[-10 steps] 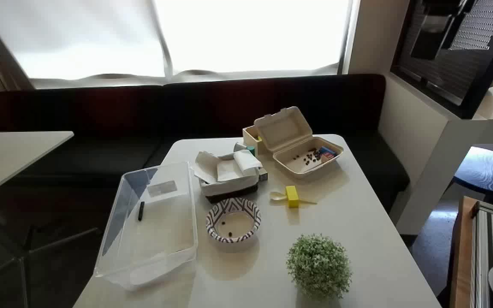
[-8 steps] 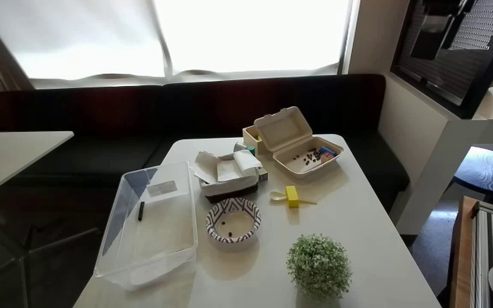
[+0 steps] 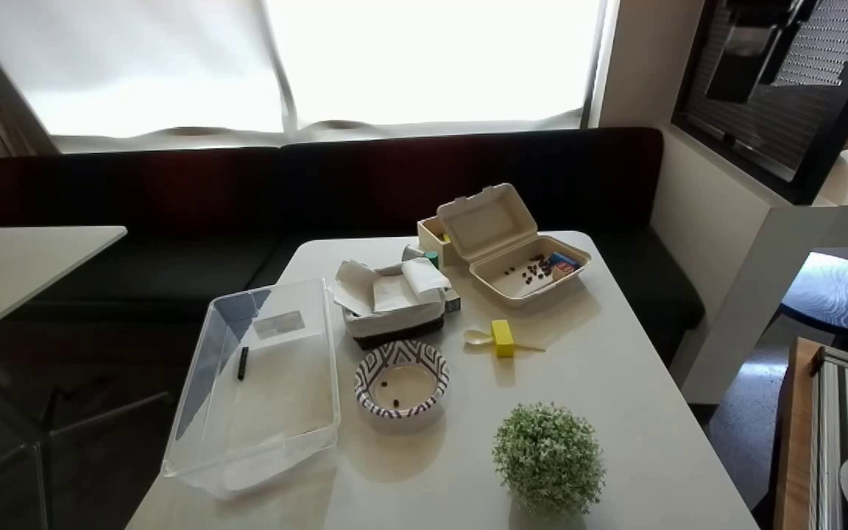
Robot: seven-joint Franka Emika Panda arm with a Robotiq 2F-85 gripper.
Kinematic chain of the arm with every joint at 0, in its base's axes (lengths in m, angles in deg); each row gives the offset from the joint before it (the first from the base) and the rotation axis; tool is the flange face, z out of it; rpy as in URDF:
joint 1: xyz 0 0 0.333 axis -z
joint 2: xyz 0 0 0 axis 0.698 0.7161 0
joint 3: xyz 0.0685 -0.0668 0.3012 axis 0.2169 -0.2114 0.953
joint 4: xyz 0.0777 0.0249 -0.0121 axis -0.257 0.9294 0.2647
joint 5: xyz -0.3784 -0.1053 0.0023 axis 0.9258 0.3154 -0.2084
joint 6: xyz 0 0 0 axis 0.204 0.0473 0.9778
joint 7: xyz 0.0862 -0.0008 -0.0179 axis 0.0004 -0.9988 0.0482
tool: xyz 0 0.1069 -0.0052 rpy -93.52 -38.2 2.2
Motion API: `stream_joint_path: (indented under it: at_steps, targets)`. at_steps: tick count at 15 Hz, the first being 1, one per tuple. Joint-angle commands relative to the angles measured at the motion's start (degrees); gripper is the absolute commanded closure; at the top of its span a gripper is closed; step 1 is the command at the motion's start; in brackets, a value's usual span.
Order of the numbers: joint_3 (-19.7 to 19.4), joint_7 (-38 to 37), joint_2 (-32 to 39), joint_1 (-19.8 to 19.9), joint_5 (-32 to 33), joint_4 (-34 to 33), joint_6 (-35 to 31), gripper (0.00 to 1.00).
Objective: Put the cube in the pack on the other cube
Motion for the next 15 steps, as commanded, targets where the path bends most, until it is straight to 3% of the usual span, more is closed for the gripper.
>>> stream_joint_path:
  at_steps: [1, 7, 15]
  targets:
    - [0.42, 0.42, -0.01, 0.74, -0.35, -0.22, 0.25, 0.00]
    - [-1.68, -1.13, 4.10, 7.97, 4.51, 3.25, -15.53, 0.00]
    - [-7.57, 0.25, 16.75, 17.15, 16.83, 10.54, -40.58, 0.00]
